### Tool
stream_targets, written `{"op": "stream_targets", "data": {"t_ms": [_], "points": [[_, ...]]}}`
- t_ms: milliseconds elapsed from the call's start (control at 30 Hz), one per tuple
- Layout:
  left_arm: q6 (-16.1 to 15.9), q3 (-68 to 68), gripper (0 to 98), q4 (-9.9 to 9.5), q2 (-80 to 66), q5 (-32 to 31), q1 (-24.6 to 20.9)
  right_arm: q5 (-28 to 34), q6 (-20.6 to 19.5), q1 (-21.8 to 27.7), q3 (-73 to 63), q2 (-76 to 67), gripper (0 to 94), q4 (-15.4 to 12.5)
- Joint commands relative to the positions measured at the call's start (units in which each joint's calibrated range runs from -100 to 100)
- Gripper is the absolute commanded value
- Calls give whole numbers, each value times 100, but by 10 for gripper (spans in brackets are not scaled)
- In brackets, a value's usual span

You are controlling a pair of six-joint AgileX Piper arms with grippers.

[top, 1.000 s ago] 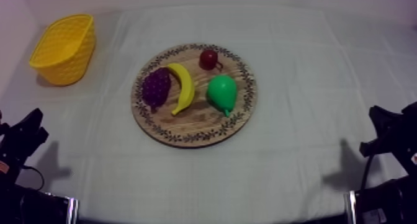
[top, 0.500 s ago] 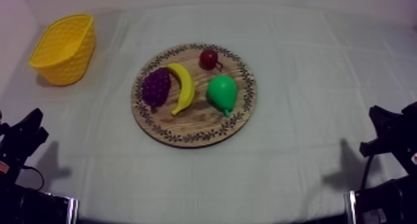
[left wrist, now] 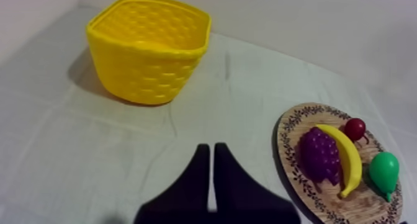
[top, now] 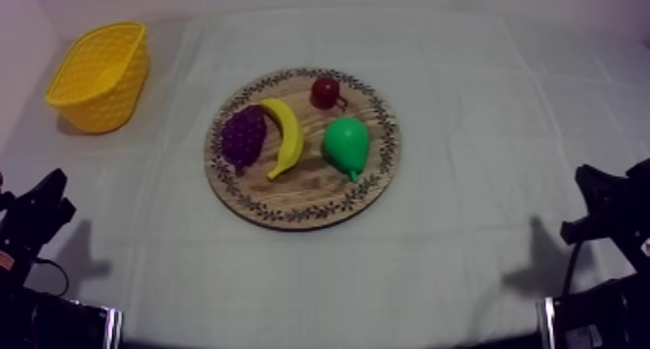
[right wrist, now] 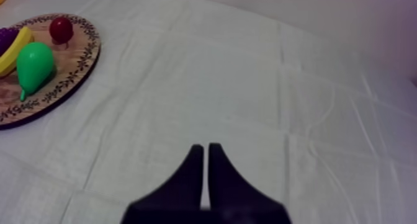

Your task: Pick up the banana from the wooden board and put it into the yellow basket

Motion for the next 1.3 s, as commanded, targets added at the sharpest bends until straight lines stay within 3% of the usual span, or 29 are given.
{"op": "stream_targets", "data": {"t_ms": [0,533,667,767,933,1267], "points": [[0,5,1,0,-4,3,-1,-1,1,1,2,-3,4,0],[90,5,1,-13,-4,5,-72,-1,1,1,2,-3,4,0],[-160,5,1,-18,-4,14,-111,-1,1,1,2,-3,4,0],[-95,5,1,-11,-4,134,-120,-1,1,1,2,-3,4,0],[-258,-46,1,-49,-4,46,-123,-1,1,1,2,-3,4,0],[-881,-3226,0,-46,707,1180,-2,-1,5,1,2,-3,4,0]]}}
